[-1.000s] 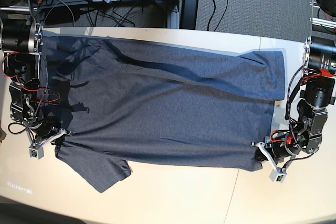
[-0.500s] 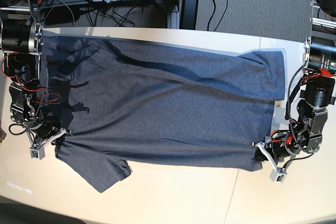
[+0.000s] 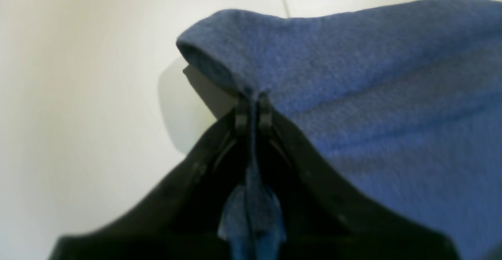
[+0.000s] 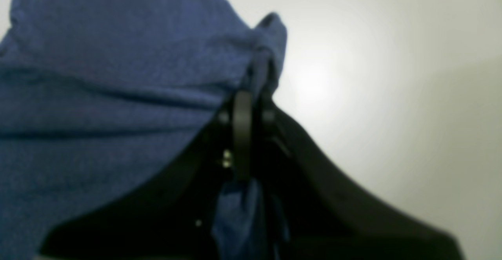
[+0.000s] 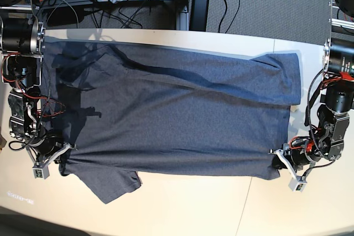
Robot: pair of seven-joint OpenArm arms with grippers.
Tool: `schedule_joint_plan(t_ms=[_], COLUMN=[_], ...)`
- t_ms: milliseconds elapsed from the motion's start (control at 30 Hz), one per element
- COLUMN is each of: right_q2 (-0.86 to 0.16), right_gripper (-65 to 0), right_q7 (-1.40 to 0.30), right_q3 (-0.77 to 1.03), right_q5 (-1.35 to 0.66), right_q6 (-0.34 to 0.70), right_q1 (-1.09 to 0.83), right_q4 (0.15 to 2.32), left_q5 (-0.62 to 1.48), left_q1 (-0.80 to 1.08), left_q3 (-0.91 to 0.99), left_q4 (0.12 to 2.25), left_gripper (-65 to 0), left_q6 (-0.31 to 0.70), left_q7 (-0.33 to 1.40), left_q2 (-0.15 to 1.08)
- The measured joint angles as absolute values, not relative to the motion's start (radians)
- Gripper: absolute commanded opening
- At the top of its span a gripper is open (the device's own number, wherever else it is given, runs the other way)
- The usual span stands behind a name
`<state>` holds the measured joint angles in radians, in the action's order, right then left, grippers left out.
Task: Fold the T-shirt properly
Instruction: 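Lift the hem with both grippers and fold it over toward the collar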
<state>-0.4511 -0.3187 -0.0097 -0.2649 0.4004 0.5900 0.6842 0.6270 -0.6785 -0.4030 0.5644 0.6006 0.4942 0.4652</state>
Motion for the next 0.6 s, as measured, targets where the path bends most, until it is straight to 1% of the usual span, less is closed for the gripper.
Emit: schedule_joint_plan(t_ms=[133,267,367,467,600], right_q2=[-0.460,-0.506,-0.533,-0.543,-0.564], right_gripper=[-65.0,-65.0,-65.0,-65.0,-65.0], right_q7=[-0.321,-0.350,-0.401,-0.428,-0.447], right_q3=[-0.012,-0.014,-0.014,-0.014,-0.014], right_q5=[-0.274,-0.354,-0.431,-0.458,-0.492], right_q6=[0.402,0.420,0.432,0.434,0.439], right_q1=[0.590,0.590,0.590,0.590,0.590], right_q4=[0.690,0.694,0.696,0.696,0.697], left_q5=[0.677,0.725,0.781,0.826,0.865], left_q1=[-0.679,-0.679,-0.678,-0.673,-0.631], left_q3=[-0.403,-0.403,-0.404,-0.405,-0.405], left_q4=[0.565,0.570,0.588,0.624,0.728], left_gripper=[-65.0,-65.0,-65.0,-65.0,-65.0], left_q6=[0.624,0.679,0.682,0.682,0.682], left_q7=[0.529,0.566,0.607,0.651,0.715], left_q2=[0.487,0.505,0.515,0.530,0.552])
